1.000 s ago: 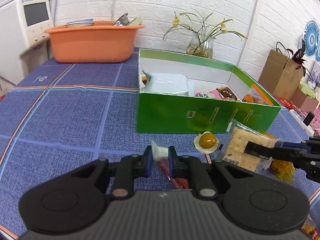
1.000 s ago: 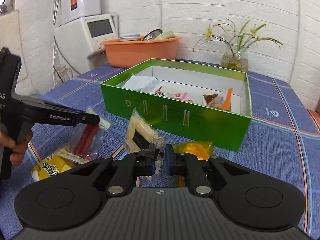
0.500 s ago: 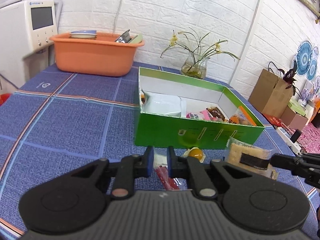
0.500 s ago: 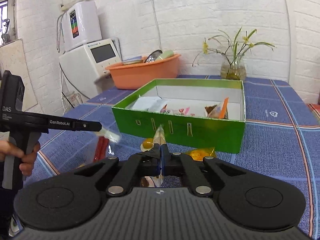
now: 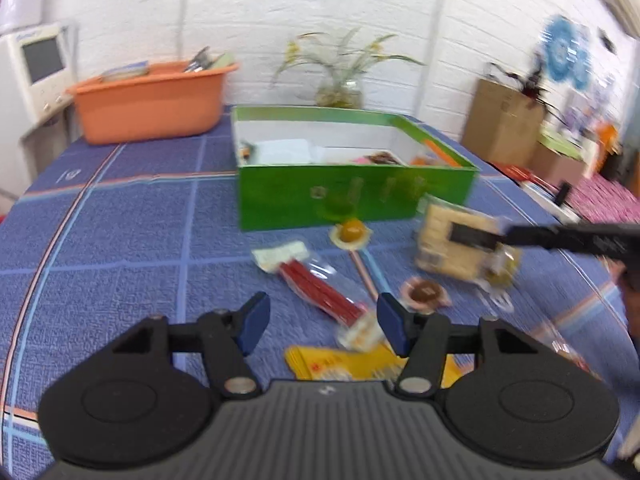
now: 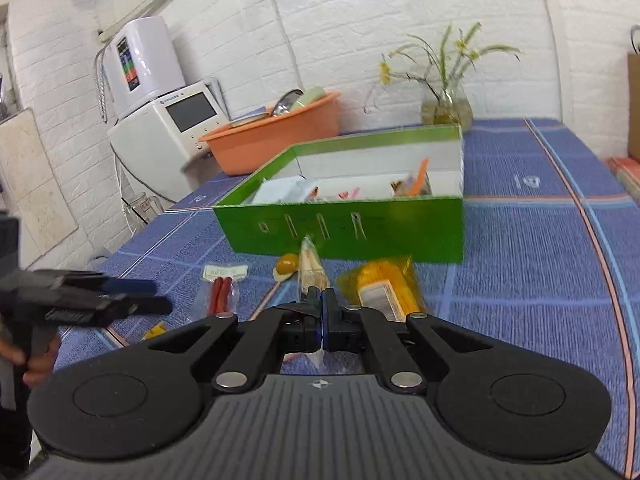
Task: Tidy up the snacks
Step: 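Grasp the yellow bread bag with the left tool while the right tool grasps the cracker packet, then carry both snacks over the green box and open both tools to drop them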
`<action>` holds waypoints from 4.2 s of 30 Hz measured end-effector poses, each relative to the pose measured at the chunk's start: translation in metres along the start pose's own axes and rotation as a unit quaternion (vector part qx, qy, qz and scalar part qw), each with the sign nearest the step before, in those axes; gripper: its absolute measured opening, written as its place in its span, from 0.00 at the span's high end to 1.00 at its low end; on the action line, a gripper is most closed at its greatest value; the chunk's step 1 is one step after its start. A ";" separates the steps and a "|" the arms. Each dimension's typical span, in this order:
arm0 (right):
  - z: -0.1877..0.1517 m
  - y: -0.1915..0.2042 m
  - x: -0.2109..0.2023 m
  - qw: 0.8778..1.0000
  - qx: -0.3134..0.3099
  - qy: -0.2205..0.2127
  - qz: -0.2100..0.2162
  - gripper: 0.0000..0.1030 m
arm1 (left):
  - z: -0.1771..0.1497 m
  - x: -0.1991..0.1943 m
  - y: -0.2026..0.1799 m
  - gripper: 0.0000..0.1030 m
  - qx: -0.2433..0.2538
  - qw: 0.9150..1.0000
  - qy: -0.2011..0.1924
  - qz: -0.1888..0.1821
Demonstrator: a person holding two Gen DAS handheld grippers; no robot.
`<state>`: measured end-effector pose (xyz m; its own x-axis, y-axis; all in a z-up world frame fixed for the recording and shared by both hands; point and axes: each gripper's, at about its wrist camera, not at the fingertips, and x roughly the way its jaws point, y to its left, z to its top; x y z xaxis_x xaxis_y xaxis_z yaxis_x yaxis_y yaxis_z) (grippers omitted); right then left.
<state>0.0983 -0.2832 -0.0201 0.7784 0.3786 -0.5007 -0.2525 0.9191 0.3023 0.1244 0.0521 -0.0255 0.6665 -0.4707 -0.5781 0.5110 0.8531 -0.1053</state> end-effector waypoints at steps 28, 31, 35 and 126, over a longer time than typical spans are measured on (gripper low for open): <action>-0.013 0.037 0.047 0.967 -0.238 0.071 -0.065 0.00 | -0.030 -0.010 -0.048 0.02 0.238 0.968 0.044 -0.064; -0.015 0.035 0.054 0.961 -0.253 0.092 -0.056 0.00 | -0.023 0.005 -0.049 0.01 0.245 0.964 0.057 -0.084; -0.014 0.042 0.059 0.957 -0.266 0.111 -0.032 0.00 | -0.025 0.021 -0.051 0.01 0.262 0.955 0.092 -0.104; 0.087 0.000 0.099 0.992 0.009 -0.091 -0.091 0.00 | 0.108 0.106 -0.023 0.28 -0.008 0.975 -0.138 0.173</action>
<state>0.2255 -0.2546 0.0008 0.9019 0.1781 -0.3936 -0.0881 0.9678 0.2359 0.2422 -0.0418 0.0027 0.9192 -0.1943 -0.3424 0.2221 0.9741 0.0436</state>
